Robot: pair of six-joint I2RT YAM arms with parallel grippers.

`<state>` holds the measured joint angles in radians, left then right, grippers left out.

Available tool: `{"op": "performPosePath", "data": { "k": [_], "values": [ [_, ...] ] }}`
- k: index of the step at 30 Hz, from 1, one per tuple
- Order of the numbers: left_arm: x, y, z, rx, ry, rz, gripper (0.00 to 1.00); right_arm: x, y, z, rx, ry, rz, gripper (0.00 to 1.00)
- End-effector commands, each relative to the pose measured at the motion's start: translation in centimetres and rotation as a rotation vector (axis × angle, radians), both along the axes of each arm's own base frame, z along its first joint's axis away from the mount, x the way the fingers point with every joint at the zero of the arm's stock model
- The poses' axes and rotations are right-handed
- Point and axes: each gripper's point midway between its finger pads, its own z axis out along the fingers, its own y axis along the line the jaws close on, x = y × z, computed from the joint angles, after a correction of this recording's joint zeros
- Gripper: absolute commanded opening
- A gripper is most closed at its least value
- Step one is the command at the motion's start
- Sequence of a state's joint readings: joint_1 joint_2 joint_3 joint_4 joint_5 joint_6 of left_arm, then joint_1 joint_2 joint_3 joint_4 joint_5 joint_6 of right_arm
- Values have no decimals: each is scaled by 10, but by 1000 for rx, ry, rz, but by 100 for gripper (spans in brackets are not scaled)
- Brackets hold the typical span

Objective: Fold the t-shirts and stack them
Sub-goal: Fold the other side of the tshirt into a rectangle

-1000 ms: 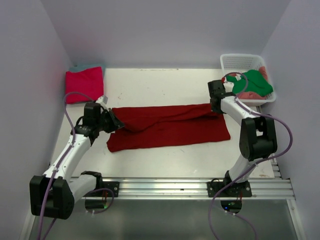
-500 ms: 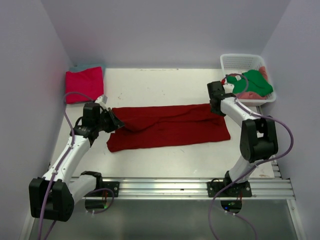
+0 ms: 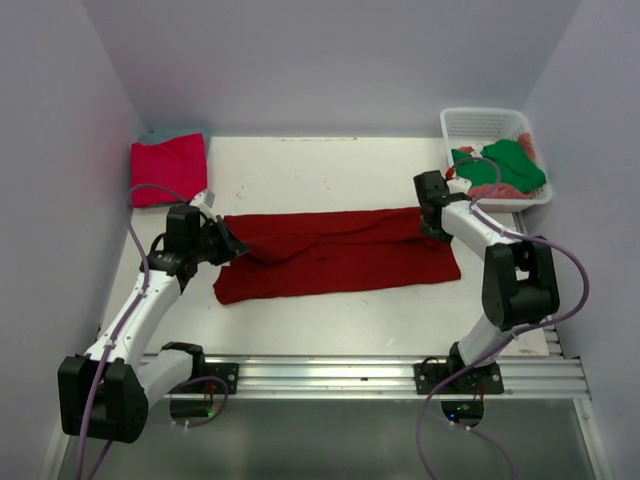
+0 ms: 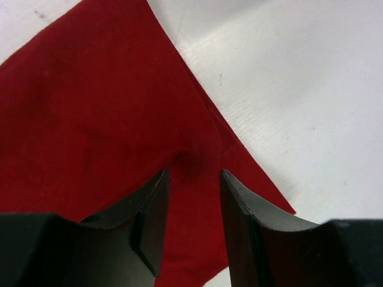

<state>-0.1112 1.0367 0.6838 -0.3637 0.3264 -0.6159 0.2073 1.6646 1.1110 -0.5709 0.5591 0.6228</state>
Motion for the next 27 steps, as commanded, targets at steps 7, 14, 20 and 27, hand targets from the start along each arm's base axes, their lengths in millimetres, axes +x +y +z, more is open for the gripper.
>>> {"op": "performPosePath", "data": {
  "k": [7,14,20,27],
  "values": [
    [2,3,8,1,-36,6,0,18,3,-24,39,-22,-83,42],
    [0,3,4,2,-25,6,0,20,1,-32,26,-4,-78,22],
    [1,2,9,-4,-40,3,0,17,-1,-12,18,-45,-61,0],
    [14,5,47,4,-122,22,0,39,-7,30,-34,-108,-49,0]
  ]
}}
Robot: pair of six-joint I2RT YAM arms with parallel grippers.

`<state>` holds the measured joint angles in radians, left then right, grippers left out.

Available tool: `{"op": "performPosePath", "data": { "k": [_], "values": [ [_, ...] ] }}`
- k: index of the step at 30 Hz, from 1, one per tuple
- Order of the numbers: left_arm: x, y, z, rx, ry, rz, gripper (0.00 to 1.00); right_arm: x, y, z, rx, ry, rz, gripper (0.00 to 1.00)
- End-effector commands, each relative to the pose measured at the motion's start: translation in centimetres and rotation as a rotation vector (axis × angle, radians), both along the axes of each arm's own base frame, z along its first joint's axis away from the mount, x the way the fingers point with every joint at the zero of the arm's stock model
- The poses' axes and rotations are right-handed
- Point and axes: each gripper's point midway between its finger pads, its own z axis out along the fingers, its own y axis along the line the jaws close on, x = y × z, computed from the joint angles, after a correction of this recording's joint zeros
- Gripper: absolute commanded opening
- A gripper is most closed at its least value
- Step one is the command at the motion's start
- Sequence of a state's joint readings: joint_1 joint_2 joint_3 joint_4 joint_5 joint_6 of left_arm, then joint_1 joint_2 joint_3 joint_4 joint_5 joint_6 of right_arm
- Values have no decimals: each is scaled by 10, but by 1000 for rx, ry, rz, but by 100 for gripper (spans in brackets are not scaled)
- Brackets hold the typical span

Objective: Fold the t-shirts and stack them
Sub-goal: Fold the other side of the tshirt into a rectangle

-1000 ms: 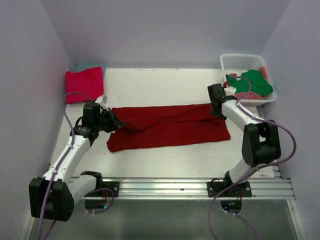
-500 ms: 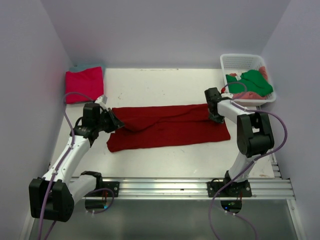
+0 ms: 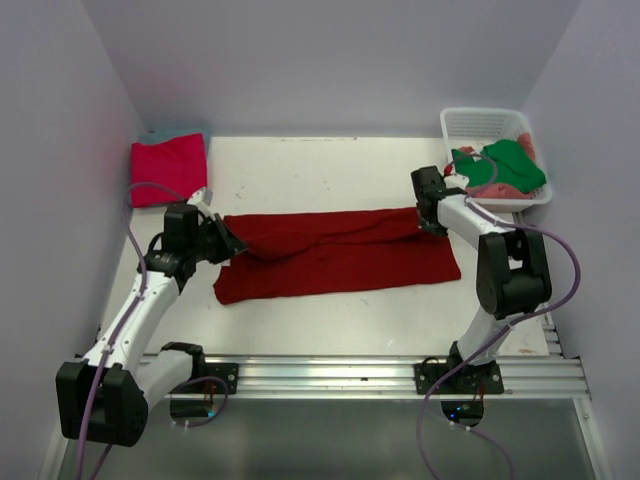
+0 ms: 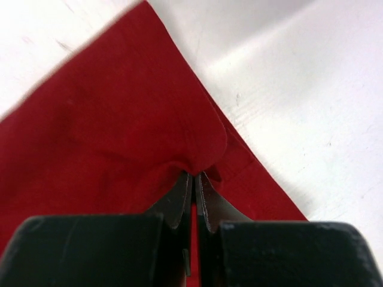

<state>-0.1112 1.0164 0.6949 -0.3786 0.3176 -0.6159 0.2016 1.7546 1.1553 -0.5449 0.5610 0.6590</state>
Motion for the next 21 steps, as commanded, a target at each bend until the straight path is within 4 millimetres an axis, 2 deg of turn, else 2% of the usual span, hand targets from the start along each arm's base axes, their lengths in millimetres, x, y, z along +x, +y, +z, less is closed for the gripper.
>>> {"op": "performPosePath", "data": {
  "k": [1,2,3,5,6,13,21],
  "values": [
    [15,3,45,-2,-114,16,0,26,-10,49,-57,-110,-21,0],
    [17,3,50,-3,-125,16,0,29,-12,48,-74,-100,-19,0],
    [19,3,59,-4,-144,15,0,37,-13,57,-85,-116,-23,0],
    [20,4,64,2,-150,20,0,42,-15,55,-107,-99,-22,0],
    [21,4,69,3,-160,20,0,49,-14,60,-110,-109,-21,0],
    [5,3,75,-5,-137,1,0,35,-23,59,-152,-74,-39,0],
    [-23,5,55,21,-52,-23,0,11,-28,51,-163,-48,-43,0]
  ]
}}
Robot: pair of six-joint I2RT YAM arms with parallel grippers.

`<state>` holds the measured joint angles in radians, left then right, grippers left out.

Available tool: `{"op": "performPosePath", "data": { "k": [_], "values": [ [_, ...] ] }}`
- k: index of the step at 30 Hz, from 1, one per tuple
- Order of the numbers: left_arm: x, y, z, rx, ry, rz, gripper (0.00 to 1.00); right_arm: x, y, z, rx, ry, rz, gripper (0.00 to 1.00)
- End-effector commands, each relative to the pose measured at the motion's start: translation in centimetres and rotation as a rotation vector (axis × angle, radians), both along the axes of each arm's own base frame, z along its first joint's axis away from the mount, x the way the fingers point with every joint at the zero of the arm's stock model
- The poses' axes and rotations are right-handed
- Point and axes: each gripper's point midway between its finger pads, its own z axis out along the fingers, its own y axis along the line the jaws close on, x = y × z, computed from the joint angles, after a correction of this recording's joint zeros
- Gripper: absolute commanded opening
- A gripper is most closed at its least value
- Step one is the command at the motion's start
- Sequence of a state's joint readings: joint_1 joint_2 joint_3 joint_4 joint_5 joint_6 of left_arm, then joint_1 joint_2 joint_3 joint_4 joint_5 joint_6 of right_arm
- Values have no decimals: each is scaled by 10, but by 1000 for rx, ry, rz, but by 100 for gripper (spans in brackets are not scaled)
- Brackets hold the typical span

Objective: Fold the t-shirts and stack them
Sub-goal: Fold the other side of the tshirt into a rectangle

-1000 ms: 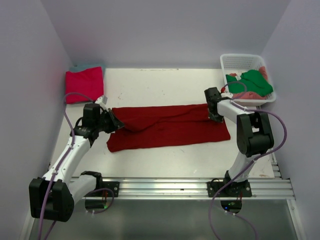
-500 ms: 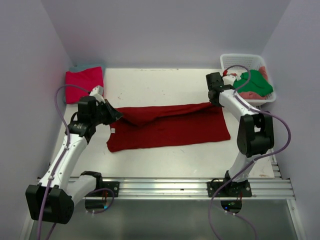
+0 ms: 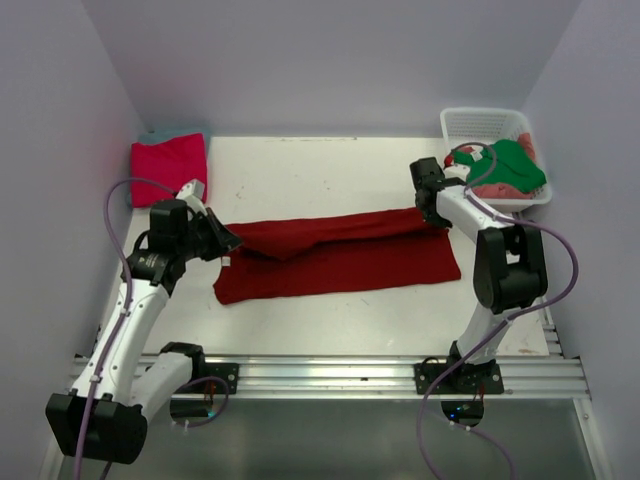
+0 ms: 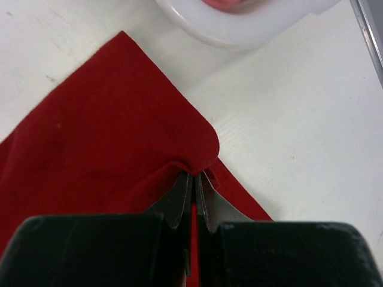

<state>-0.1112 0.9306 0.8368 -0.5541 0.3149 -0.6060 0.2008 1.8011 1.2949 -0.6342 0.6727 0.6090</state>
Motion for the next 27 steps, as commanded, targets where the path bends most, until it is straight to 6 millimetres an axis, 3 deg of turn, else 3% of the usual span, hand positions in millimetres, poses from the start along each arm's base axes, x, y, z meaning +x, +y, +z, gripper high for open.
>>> {"op": "performPosePath", "data": {
  "k": [1,8,12,17,24,27],
  "values": [
    [-15,4,0,19,10,-19,0,-9,-13,21,-43,-49,-31,0],
    [-25,2,-29,19,82,-32,0,-19,-11,9,-25,-17,-31,0],
    [-26,0,-35,6,98,-40,0,-26,-7,2,1,10,-14,2],
    [-25,3,-29,11,83,-17,0,-36,-2,3,39,25,13,11],
    [-25,5,-12,1,51,8,0,-53,9,25,96,-5,50,21],
    [-27,2,-9,-15,63,2,18,-55,11,37,99,-11,70,29]
  ]
}}
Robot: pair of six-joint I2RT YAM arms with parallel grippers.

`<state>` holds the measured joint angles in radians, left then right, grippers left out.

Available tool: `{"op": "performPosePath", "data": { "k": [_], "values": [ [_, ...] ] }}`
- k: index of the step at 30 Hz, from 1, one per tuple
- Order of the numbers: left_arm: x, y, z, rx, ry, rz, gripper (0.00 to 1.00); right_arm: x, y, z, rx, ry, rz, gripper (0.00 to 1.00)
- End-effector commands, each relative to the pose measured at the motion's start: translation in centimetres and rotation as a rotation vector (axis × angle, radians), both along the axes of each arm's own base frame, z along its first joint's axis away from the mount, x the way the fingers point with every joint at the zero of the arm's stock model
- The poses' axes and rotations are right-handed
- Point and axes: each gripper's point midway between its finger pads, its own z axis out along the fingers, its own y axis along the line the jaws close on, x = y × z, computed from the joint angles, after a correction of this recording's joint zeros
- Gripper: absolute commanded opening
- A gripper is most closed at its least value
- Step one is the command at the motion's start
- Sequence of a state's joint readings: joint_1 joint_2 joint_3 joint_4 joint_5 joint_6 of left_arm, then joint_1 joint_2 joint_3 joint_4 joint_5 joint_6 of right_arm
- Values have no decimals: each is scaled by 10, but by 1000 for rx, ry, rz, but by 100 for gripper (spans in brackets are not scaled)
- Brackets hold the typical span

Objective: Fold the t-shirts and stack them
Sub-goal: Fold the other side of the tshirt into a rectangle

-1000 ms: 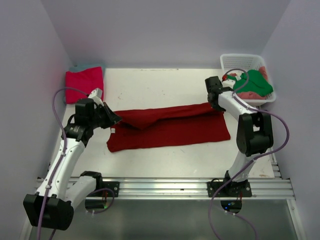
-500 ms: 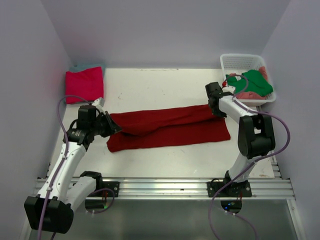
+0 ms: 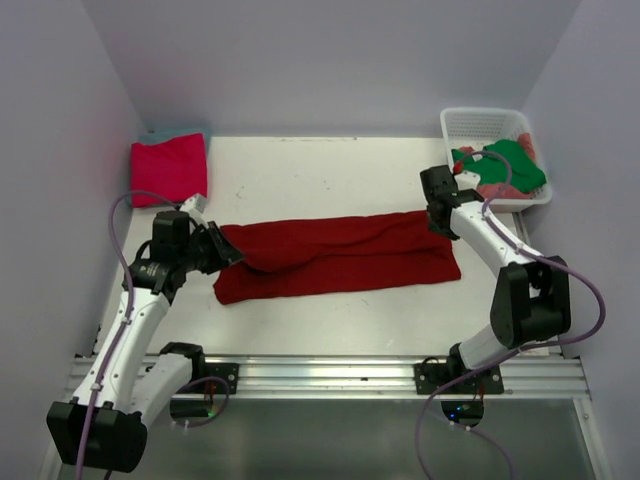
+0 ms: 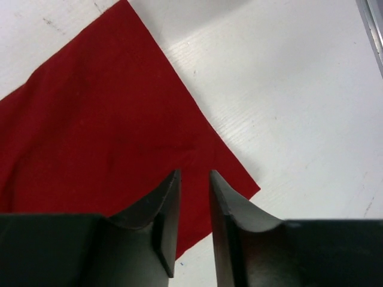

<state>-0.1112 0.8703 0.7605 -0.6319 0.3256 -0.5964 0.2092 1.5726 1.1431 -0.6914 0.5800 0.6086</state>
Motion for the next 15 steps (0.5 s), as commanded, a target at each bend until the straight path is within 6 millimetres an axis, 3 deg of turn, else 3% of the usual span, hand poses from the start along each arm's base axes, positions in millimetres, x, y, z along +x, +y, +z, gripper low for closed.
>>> {"op": "performPosePath", "data": {
  "k": [1,2,3,6,7,9,11,12,13,14,15],
  "values": [
    [2,0,20,-30,-27,20,26,-6,4,18,11,-5,24,33],
    [2,-1,22,-36,-28,25,41,-4,4,21,7,-7,22,34],
    [1,0,22,-36,-25,34,48,-4,2,21,-1,0,23,35],
    [0,-4,32,-70,-40,34,63,0,4,19,-1,7,30,38],
    [1,-4,36,-79,-49,39,73,0,5,18,4,11,31,38],
    [7,-1,52,-76,-130,62,82,6,11,18,25,-12,43,37],
    [14,4,52,-70,-178,99,95,9,30,12,108,-16,125,34],
    [24,8,59,-65,-243,125,97,20,45,19,168,-81,180,34],
    [29,8,57,-76,-256,136,97,22,71,18,272,-83,295,31],
    [32,8,44,-79,-245,137,97,27,87,19,335,-119,352,31],
    [45,2,48,-102,-290,118,97,27,101,23,385,-139,406,28]
  ]
}}
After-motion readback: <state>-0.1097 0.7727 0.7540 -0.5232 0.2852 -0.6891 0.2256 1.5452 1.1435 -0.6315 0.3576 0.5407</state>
